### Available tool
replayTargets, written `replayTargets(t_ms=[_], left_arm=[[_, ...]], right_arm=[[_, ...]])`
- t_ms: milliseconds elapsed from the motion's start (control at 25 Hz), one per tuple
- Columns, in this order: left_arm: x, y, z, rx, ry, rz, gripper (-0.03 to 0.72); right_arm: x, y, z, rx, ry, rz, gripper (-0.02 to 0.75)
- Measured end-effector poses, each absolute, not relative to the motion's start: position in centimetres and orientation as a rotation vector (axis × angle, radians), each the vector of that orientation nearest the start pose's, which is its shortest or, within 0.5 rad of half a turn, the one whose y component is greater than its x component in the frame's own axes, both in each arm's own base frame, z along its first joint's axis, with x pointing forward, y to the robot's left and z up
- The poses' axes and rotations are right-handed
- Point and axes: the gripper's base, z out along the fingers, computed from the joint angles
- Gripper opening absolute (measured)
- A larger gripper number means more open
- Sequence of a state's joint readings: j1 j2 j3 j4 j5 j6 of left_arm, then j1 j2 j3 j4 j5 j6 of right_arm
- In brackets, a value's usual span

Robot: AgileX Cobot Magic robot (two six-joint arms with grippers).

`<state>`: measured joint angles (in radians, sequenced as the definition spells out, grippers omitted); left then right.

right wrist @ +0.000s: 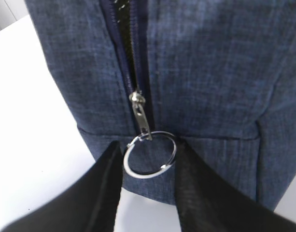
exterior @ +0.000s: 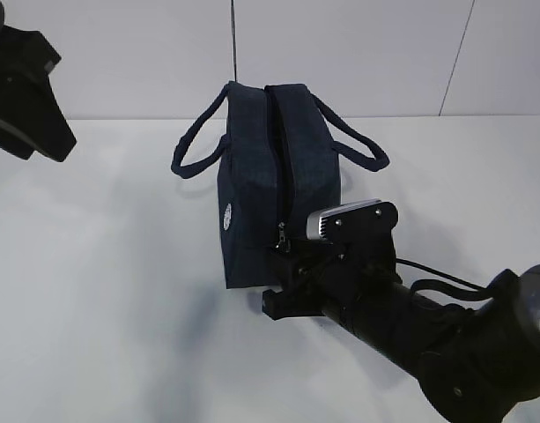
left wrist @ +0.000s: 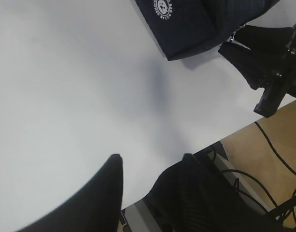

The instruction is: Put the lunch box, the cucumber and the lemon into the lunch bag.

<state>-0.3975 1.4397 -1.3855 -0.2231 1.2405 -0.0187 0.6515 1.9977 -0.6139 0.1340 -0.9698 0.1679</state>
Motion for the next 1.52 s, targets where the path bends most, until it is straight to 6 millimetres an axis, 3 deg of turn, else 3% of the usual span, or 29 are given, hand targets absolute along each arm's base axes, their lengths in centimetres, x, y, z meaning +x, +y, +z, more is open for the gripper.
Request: replayTargets(t_ms=[360, 800, 1040, 1520], left_arm=[[25.40, -12.73, 35.53, 0.481, 2.762, -0.415, 0.267], [25.40, -12.73, 35.53, 0.481, 2.762, -0.415, 0.267], [25.40, -12.73, 35.53, 0.481, 2.762, -0.415, 0.267], [25.45, -12.61, 35.50, 0.485, 2.761, -0.393, 0.267]], right_arm=[[26.58, 19.01, 9.92, -0.316, 1.905, 0.500, 0.221], [26.58, 19.01, 9.92, -0.316, 1.905, 0.500, 0.212], [26.58, 19.01, 9.90, -0.316, 1.907, 0.500, 0.126], [26.16, 18.43, 9.31, -0.292, 1.957, 0.473, 0.132]])
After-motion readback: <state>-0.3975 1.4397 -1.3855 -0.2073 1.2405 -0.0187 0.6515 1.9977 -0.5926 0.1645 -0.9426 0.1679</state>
